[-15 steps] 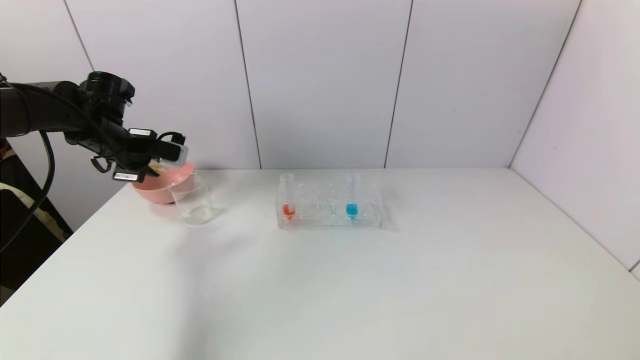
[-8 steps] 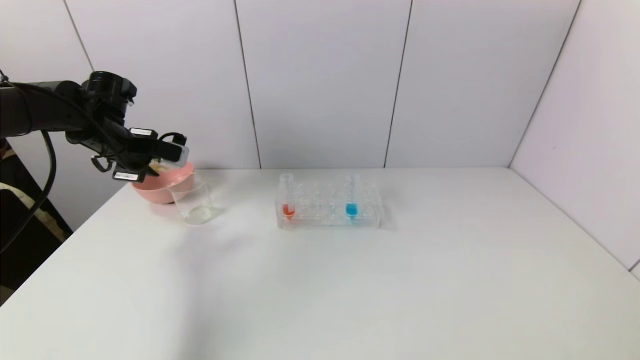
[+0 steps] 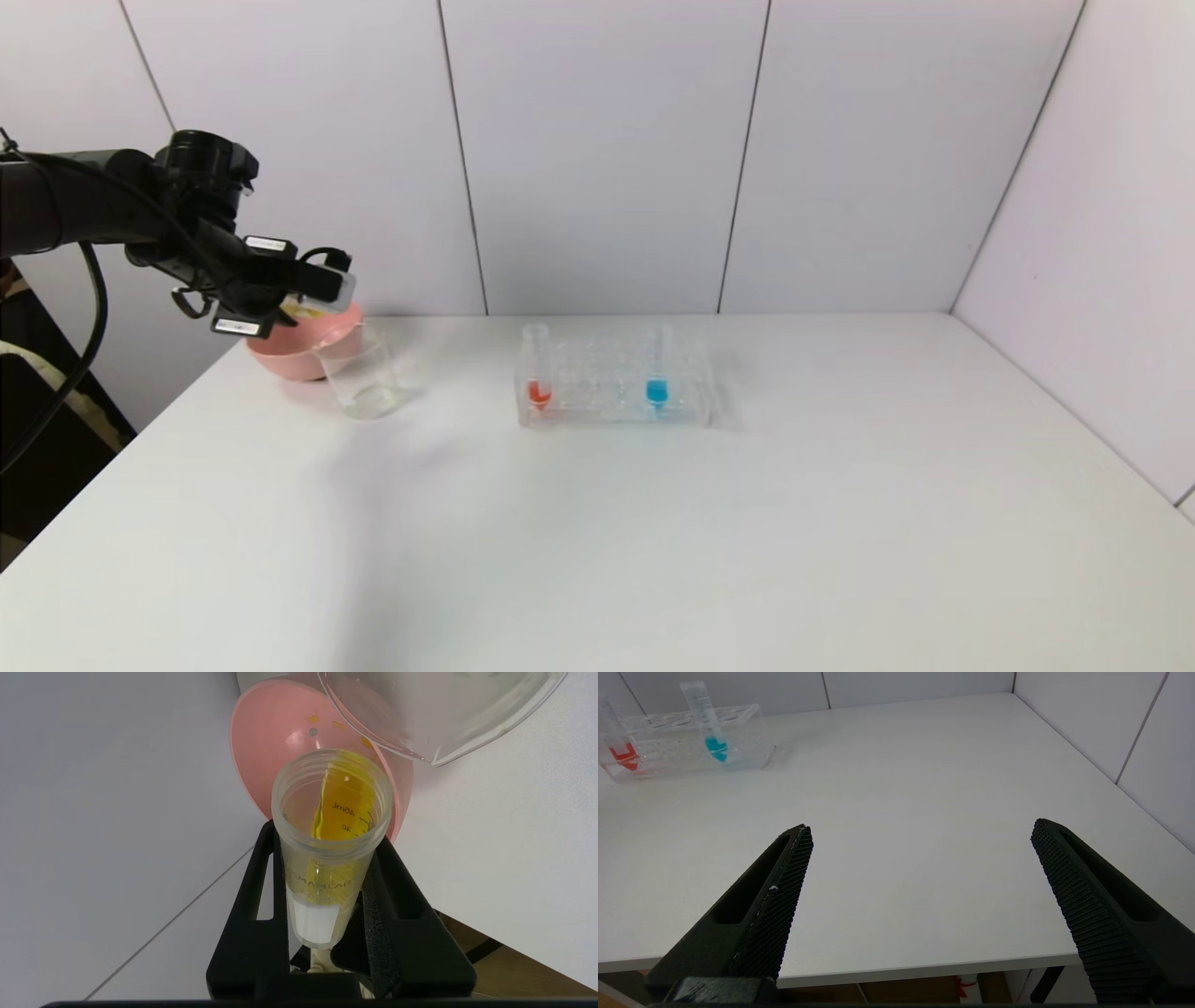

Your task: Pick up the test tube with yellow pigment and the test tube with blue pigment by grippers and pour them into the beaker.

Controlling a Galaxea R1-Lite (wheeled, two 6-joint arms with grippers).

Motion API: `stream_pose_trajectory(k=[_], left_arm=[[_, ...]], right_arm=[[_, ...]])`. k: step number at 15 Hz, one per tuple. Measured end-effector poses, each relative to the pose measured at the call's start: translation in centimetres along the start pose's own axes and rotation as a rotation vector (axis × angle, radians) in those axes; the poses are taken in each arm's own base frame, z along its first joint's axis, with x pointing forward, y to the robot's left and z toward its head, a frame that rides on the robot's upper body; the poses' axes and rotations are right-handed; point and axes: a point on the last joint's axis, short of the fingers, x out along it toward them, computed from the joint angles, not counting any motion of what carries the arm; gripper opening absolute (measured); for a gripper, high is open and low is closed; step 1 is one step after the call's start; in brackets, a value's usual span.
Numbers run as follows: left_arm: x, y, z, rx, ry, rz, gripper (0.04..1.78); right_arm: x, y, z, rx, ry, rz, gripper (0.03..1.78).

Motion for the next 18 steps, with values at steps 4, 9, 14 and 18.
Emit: stream_pose_trajectory(k=[4,9,14,18], left_arm=[[-0.04,-0.16,0.01,-0.002,0.034,-0.022,0.47],[-0.14,-0.51,0.16,-0.004,0.048,-0.061,0.47],[-0.25,-0.58,0.15,-0.006,0.054,-0.069,0.47],[-0.27,-0.55,0.36,-0.005,0.055,-0.069,0.47]], right_arm=[[0.0,0.0,0.0,0.0,0.0,0.0,1.71],[0.0,0.0,0.0,0.0,0.0,0.0,1.71],[0.0,0.0,0.0,0.0,0.0,0.0,1.71],[0.0,0.0,0.0,0.0,0.0,0.0,1.71]])
